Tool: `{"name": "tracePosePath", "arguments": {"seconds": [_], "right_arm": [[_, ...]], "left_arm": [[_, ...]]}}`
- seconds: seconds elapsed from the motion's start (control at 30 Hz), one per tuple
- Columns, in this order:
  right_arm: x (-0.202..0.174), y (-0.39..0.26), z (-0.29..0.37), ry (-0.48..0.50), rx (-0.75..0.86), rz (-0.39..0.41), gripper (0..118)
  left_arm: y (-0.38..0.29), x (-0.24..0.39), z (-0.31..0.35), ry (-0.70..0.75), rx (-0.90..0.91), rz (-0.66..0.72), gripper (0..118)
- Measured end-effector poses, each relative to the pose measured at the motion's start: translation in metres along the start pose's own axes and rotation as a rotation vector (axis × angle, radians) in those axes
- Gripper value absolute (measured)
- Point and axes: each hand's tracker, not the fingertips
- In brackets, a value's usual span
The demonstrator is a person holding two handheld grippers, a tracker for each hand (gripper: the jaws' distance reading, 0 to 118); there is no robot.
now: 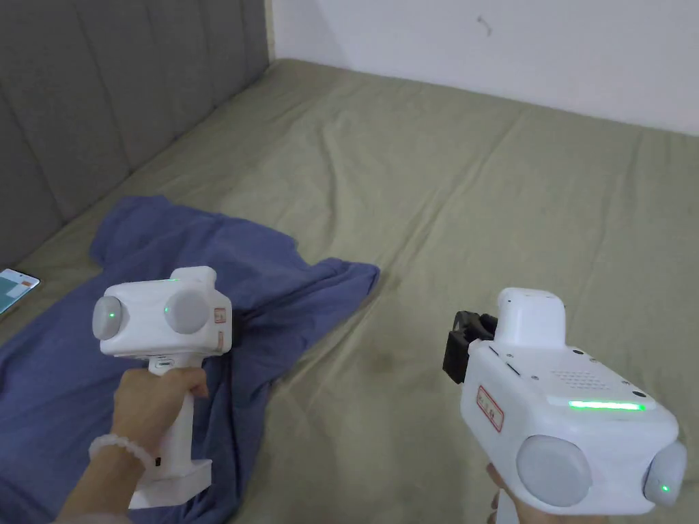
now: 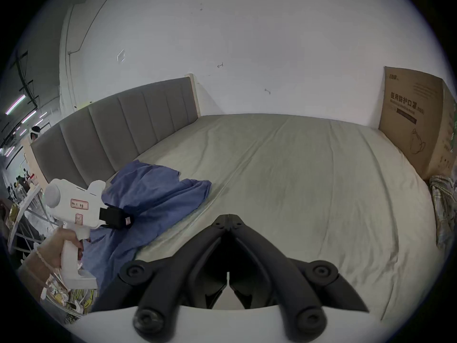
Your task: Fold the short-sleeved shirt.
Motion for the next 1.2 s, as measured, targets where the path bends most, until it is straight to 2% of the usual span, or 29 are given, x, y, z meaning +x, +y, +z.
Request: {"name": "tracePosePath", "arguments": {"seconds": [0.13,0.23,0.43,0.57,0.67,0.83,0.93,1.0,1.07,1.1,1.2], "right_arm": [[0.013,0.006,0.019,-0.021,0.034,-0.01,1],[0.028,0.011,0.036,-0.039,0.063,-0.049,1],[0.068,0.019,0.077,-0.098,0.14,-0.107,1],[0.103,0.021,0.112,-0.168,0.191,-0.146,1],[0.133,0.022,0.142,-0.242,0.229,-0.177,1],[0.185,0.015,0.197,-0.413,0.282,-0.213,1],[0.21,0.007,0.226,-0.497,0.295,-0.243,1],[0.23,-0.002,0.239,-0.538,0.295,-0.267,1],[0.244,-0.009,0.25,-0.565,0.289,-0.291,1],[0.249,-0.014,0.254,-0.582,0.287,-0.306,1],[0.26,-0.026,0.262,-0.602,0.272,-0.336,1]], "left_arm": [[0.013,0.009,0.032,-0.032,0.046,0.041,5],[0.025,0.036,0.062,0.011,0.096,-0.108,5],[0.046,0.101,0.124,-0.154,0.229,-0.125,5],[0.056,0.183,0.173,-0.262,0.337,-0.273,5],[0.054,0.246,0.211,-0.422,0.392,-0.342,5],[0.016,0.356,0.263,-0.636,0.454,-0.563,5],[-0.019,0.393,0.264,-0.774,0.388,-0.575,5],[-0.048,0.411,0.249,-0.806,0.315,-0.575,5],[-0.075,0.427,0.221,-0.776,0.254,-0.629,5],[-0.096,0.431,0.195,-0.721,0.185,-0.647,5],[-0.157,0.433,0.128,-0.681,-0.015,-0.691,5]]}}
